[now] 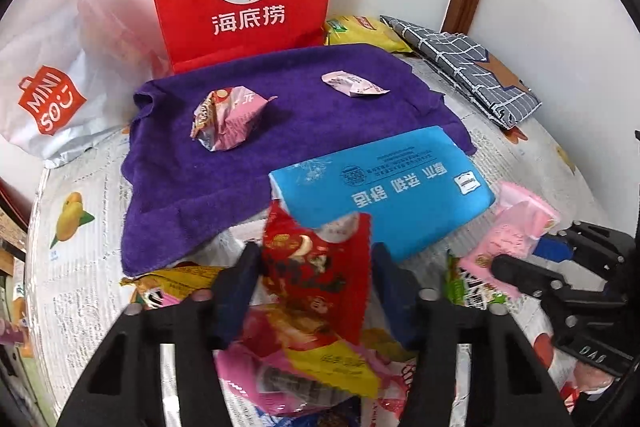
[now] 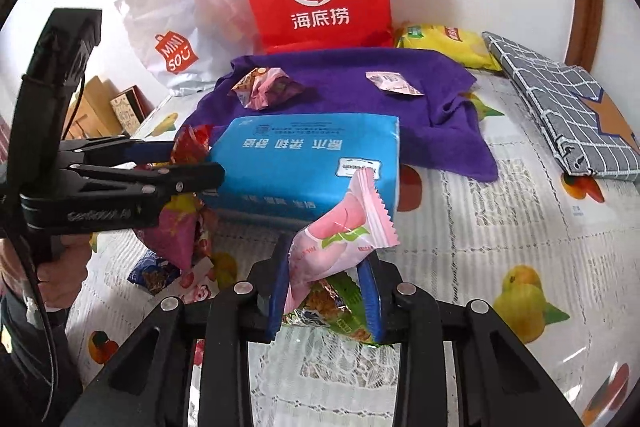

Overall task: Organize snacks
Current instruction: 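Grasp the pink peach-print candy packet with the right gripper while the left grasps the red snack bag, then carry the pink candy packet and red snack bag in both grippers over the purple towel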

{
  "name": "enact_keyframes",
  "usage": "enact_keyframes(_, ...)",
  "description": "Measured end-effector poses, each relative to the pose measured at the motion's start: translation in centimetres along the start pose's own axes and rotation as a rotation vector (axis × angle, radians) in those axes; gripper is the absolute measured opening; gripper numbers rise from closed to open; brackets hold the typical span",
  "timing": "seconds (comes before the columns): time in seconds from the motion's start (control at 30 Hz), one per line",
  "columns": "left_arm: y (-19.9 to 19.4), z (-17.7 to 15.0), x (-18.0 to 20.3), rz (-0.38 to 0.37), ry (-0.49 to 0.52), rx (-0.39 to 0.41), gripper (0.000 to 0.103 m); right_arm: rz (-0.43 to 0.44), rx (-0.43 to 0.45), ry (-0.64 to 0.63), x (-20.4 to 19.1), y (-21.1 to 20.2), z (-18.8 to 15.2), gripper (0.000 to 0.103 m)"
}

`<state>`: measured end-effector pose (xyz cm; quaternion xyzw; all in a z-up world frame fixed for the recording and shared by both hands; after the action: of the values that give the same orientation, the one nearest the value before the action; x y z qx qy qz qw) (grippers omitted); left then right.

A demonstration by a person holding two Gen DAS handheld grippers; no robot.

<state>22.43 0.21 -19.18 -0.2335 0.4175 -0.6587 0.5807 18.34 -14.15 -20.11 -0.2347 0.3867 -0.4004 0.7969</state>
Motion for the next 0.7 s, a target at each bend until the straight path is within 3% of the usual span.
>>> enact_keyframes(0.17,-0.4,-0.2,-1.3,-0.028,-0.042,0.003,0.034,-0.004,0.015,0.007,0.5,-1.0,-0.6,0.032)
enact_keyframes(0.7,-2.9,-1.4,-4.7,-0.064,-0.196,0.045,0.032,-0.012,0.065,0.052,1.5,-4.7,-1.8,0.032)
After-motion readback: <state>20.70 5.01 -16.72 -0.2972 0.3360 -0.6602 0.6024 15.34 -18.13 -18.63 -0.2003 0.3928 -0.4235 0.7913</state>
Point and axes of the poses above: each gripper's, at about its wrist camera, not at the fingertips, and y roughly the way its jaws point, x to its right, z to its top, the point moved 5 cm from there along y, roughly the way its jaws point, and after that the axes turned 15 degrees about z, right-handed, at the moved point
